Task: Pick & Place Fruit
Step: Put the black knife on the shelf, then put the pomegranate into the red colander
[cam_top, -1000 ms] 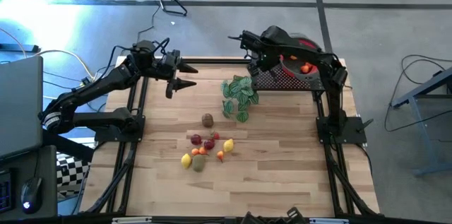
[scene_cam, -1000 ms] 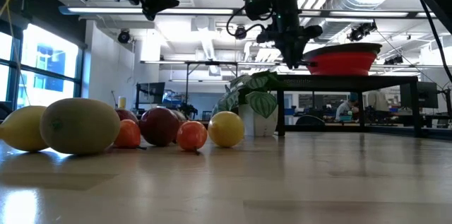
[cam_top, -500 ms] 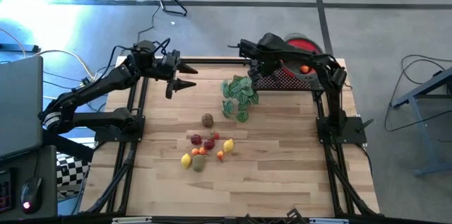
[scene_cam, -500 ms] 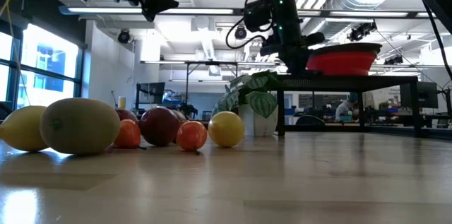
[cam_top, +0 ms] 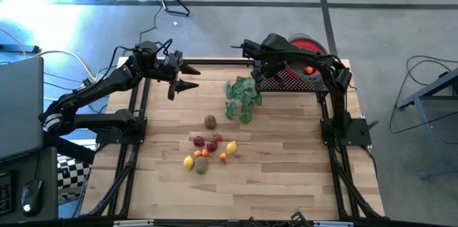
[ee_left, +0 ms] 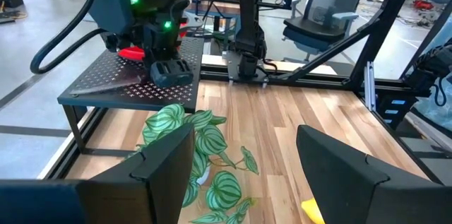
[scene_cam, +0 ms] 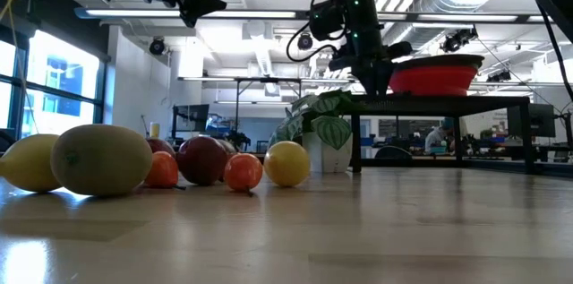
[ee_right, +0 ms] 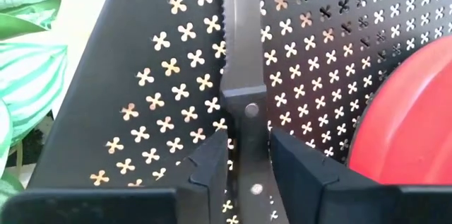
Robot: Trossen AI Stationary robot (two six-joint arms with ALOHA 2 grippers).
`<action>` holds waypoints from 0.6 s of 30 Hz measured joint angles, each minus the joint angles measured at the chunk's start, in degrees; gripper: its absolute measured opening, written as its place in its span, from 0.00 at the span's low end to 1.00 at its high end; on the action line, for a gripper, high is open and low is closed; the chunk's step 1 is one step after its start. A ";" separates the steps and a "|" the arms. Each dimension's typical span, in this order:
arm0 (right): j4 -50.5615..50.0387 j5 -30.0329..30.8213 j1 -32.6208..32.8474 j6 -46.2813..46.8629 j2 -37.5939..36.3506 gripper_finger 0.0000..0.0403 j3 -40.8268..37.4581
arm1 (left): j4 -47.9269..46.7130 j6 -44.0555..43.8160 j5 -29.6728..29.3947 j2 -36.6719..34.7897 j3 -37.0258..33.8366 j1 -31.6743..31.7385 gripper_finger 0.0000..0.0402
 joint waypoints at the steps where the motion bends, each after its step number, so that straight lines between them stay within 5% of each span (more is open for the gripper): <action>1: 0.03 -0.02 -0.01 0.00 0.00 0.27 0.00 | 0.00 0.01 0.00 0.00 0.00 0.00 0.61; 8: 0.42 0.33 0.00 -0.07 0.00 0.34 0.00 | 0.00 0.02 0.00 0.00 0.00 0.00 0.61; 18: 0.61 0.64 0.14 -0.69 0.00 0.31 0.00 | 0.00 0.42 -0.02 0.00 0.00 0.00 0.61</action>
